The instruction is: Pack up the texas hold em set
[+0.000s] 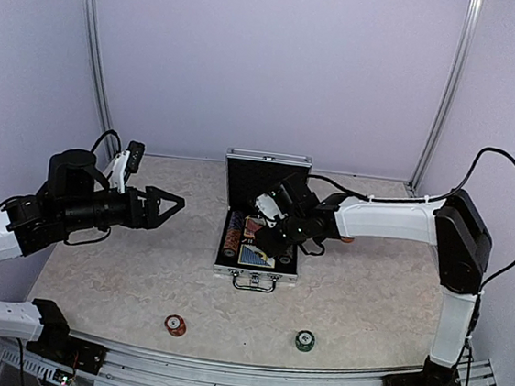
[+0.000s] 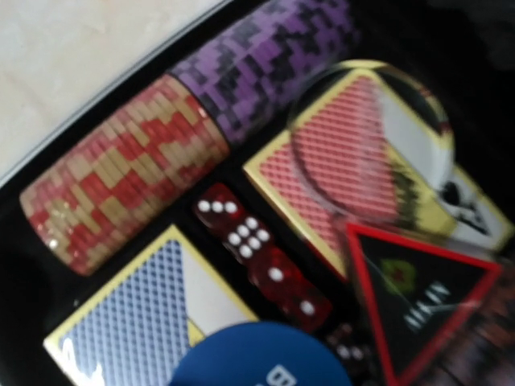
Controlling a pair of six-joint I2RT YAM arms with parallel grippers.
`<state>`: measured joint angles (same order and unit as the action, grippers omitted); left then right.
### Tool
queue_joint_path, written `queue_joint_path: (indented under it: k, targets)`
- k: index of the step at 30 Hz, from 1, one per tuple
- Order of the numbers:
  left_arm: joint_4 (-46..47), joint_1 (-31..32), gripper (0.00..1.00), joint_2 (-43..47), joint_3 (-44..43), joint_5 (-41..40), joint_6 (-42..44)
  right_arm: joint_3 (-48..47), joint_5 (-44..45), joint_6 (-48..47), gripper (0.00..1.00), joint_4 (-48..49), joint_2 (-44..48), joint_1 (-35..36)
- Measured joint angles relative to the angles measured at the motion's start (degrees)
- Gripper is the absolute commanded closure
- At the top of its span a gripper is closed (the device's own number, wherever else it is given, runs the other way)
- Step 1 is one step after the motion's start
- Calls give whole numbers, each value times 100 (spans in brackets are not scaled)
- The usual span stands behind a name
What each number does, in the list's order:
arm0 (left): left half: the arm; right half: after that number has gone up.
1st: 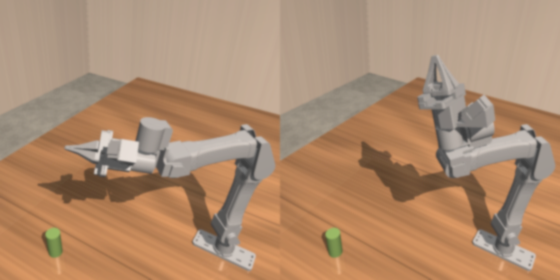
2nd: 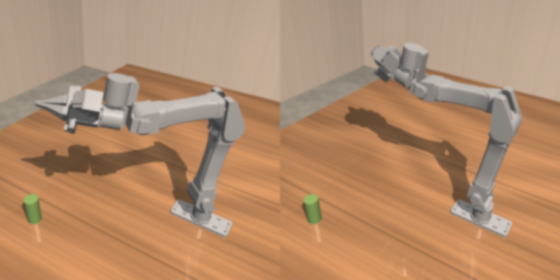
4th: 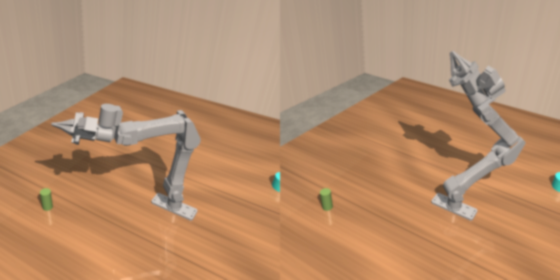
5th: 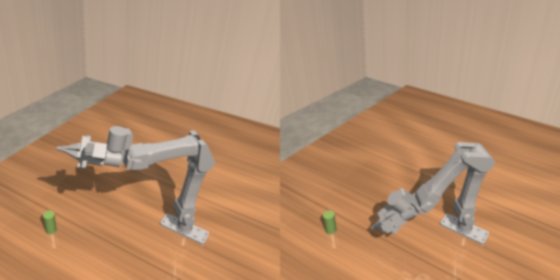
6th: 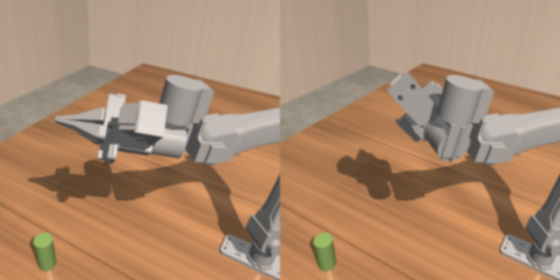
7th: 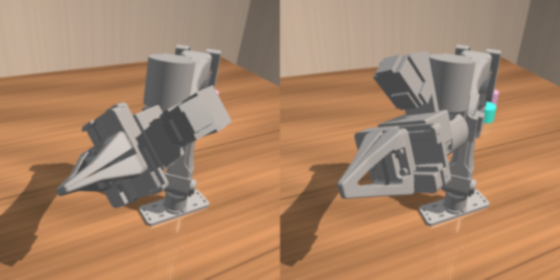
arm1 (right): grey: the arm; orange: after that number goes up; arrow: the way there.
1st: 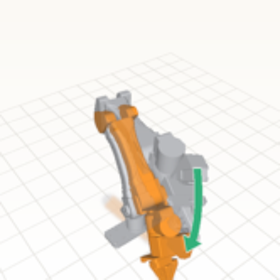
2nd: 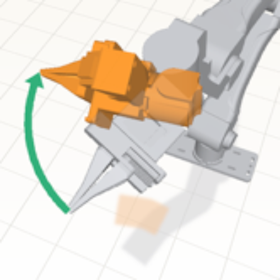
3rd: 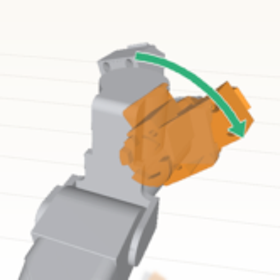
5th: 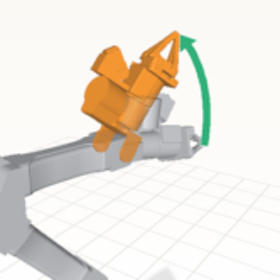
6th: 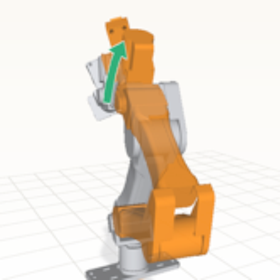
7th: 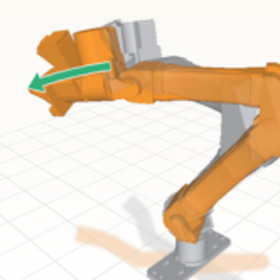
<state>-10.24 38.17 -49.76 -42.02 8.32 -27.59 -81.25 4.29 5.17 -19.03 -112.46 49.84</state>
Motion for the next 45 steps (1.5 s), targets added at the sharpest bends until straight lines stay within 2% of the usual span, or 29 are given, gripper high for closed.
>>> queue_joint_path:
  k: [9, 21, 27, 34, 39, 45]
  targets:
    - [-2, -22, 1, 74, 42, 0, -2, -498, -114, -35, 45, 55, -643, 131]
    - [-4, -22, 1, 76, 63, 2, 0, -645, -175, -79, 40, 81, -938, 164]
    - [-4, -24, 1, 76, 63, 2, -2, -621, -170, -72, 32, 76, -863, 164]
    - [-2, -26, 1, 76, 63, 20, -2, -354, -59, 4, 29, 48, -140, 164]
    - [-2, -26, 1, 74, 63, 35, -7, -223, -31, -9, 35, 37, 238, 162]
    - [-2, -26, 1, 70, 63, 46, -26, -374, 109, -92, 48, -186, -131, 162]
